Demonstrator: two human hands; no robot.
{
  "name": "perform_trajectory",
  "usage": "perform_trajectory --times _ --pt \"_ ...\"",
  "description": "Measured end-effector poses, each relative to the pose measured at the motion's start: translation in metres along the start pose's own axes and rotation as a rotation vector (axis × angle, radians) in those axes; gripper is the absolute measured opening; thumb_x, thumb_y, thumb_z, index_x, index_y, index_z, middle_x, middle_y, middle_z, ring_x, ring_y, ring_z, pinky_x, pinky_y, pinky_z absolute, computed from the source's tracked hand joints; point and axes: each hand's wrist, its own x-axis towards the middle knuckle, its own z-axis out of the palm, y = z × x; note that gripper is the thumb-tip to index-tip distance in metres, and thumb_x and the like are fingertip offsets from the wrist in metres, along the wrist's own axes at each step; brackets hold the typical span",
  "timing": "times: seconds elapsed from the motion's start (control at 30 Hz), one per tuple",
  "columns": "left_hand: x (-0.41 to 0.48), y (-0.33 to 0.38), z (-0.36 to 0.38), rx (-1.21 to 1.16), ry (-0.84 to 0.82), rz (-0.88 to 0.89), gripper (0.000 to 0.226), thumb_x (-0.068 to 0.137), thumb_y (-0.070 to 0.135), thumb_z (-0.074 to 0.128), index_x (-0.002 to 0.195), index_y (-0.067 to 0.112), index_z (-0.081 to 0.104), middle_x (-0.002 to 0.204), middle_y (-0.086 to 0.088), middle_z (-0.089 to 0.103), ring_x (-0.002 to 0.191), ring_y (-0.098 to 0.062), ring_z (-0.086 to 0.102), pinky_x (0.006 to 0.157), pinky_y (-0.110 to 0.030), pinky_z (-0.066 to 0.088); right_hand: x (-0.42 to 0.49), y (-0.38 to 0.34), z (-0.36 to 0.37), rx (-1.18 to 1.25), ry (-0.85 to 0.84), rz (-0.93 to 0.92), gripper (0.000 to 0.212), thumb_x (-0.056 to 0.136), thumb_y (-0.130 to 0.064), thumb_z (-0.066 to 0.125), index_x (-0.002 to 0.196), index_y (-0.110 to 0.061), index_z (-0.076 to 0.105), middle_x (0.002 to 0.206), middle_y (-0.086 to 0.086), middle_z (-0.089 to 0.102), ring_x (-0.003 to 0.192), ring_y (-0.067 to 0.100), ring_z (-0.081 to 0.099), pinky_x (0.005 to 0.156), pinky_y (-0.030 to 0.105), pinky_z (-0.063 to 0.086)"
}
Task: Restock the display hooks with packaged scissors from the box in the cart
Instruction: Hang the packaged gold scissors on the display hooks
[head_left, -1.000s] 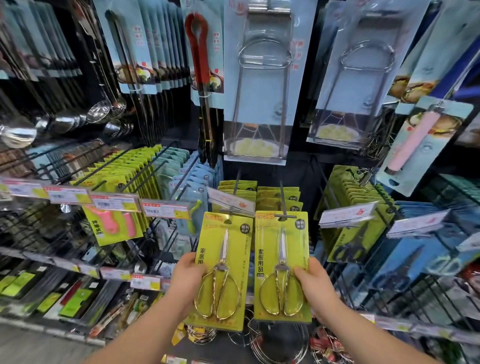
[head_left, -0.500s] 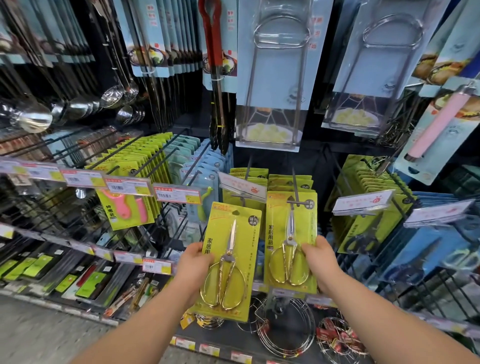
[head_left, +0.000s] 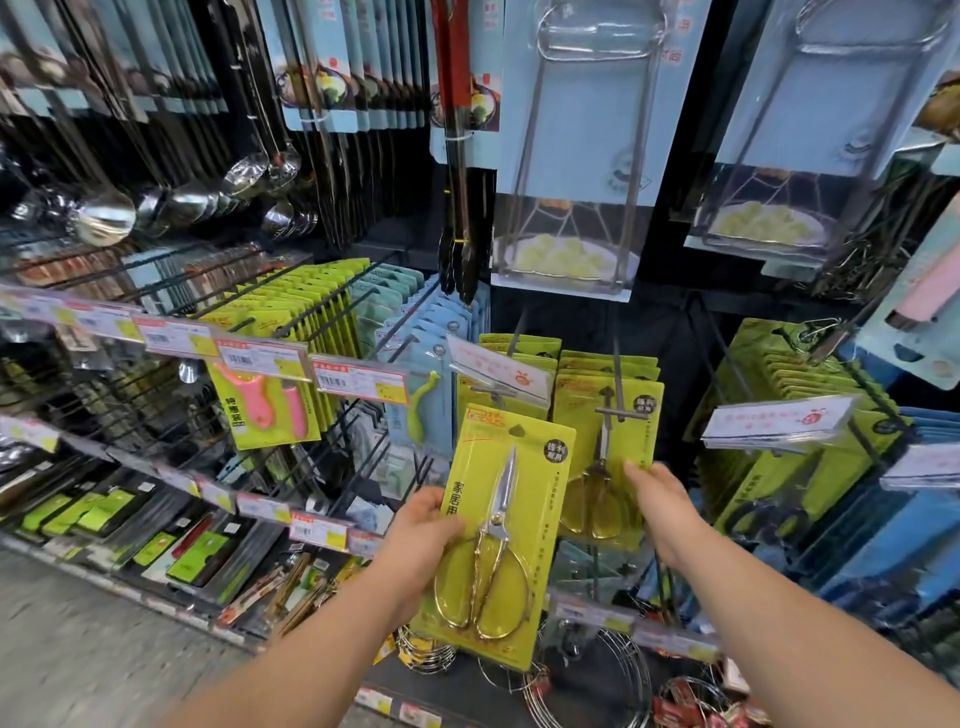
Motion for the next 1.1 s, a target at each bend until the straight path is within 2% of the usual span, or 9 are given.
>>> perform_trajectory --times 0.37,0.43,0.53,0.6,0.67,0.73,0.83,1.0,1.1 --pt "-0.002 -0.004 0.016 0.015 -0.071 -0.007 0.022 0.092 -0.003 0.051 0.112 0.004 0.056 0.082 -0.008 0.071 0.06 -0.014 0.068 0.052 -0.025 0.054 -0.016 0.001 -0.001 -0.104 0.126 -0.126 0.049 0.095 -0.029 0.052 0.138 -0.008 0.04 0.134 0.011 0.051 0.119 0.027 0.05 0.095 0.031 0.037" --pt "-0.004 -0.002 0.019 0.013 -0.071 -0.011 0.02 0.092 -0.002 0.052 0.11 0.006 0.057 0.083 -0.008 0.072 0.062 -0.016 0.068 0.056 -0.027 0.056 -0.037 0.003 -0.004 -0.139 0.055 -0.145 0.04 0.097 -0.034 0.046 0.129 -0.011 0.05 0.12 0.007 0.058 0.105 0.022 0.053 0.091 0.031 0.038" --pt "-0.007 -0.001 0.026 0.001 -0.086 -0.014 0.02 0.091 -0.002 0.053 0.108 0.008 0.058 0.084 -0.01 0.074 0.068 -0.022 0.069 0.066 -0.035 0.057 -0.072 0.011 -0.005 -0.089 -0.188 -0.044 0.05 0.093 -0.053 0.042 0.12 -0.015 0.059 0.105 0.0 0.064 0.097 0.017 0.059 0.094 0.037 0.045" --pt "-0.009 -0.002 0.033 -0.005 -0.093 -0.019 0.021 0.09 -0.004 0.053 0.106 0.008 0.057 0.082 -0.009 0.074 0.067 -0.022 0.069 0.067 -0.036 0.056 -0.089 0.018 -0.003 -0.169 -0.248 -0.089 0.038 0.091 -0.051 0.047 0.109 -0.021 0.062 0.105 -0.007 0.064 0.098 0.011 0.06 0.091 0.024 0.048" --pt "-0.011 -0.003 0.041 -0.008 -0.107 -0.023 0.022 0.089 -0.004 0.054 0.108 0.007 0.057 0.085 -0.011 0.073 0.068 -0.022 0.068 0.067 -0.037 0.056 -0.101 0.022 -0.002 -0.212 -0.183 -0.2 0.014 0.095 -0.029 0.051 0.093 -0.02 0.06 0.085 -0.01 0.061 0.078 0.003 0.056 0.065 0.004 0.042" --pt "-0.013 -0.002 0.05 -0.002 -0.127 -0.028 0.023 0.09 -0.003 0.054 0.11 0.007 0.057 0.09 -0.013 0.073 0.07 -0.023 0.069 0.066 -0.037 0.057 -0.108 0.021 -0.003 -0.216 -0.087 -0.232 0.012 0.096 -0.02 0.051 0.091 -0.016 0.061 0.079 -0.004 0.061 0.073 0.011 0.056 0.06 0.009 0.044" --pt "-0.017 0.002 0.062 0.042 -0.148 -0.024 0.021 0.091 -0.002 0.053 0.109 0.007 0.057 0.087 -0.01 0.071 0.063 -0.016 0.069 0.055 -0.028 0.056 -0.112 0.018 -0.007 -0.2 -0.021 -0.219 0.015 0.096 -0.022 0.05 0.098 -0.014 0.063 0.092 0.007 0.068 0.087 0.024 0.064 0.077 0.031 0.051" --pt "-0.013 0.006 0.073 0.127 -0.142 -0.02 0.029 0.092 0.001 0.054 0.121 0.005 0.053 0.1 -0.012 0.07 0.073 -0.017 0.069 0.055 -0.023 0.055 -0.106 0.012 -0.015 -0.244 0.017 -0.209 0.02 0.095 -0.025 0.05 0.1 -0.011 0.063 0.098 0.013 0.068 0.091 0.027 0.064 0.079 0.036 0.051" --pt "-0.008 0.006 0.074 0.113 -0.125 -0.036 0.039 0.092 0.002 0.054 0.13 0.005 0.048 0.109 -0.014 0.068 0.08 -0.022 0.071 0.06 -0.029 0.058 -0.099 0.009 -0.015 -0.256 -0.001 -0.196 0.022 0.096 -0.024 0.049 0.097 -0.006 0.062 0.088 0.016 0.065 0.073 0.023 0.059 0.066 0.03 0.045"
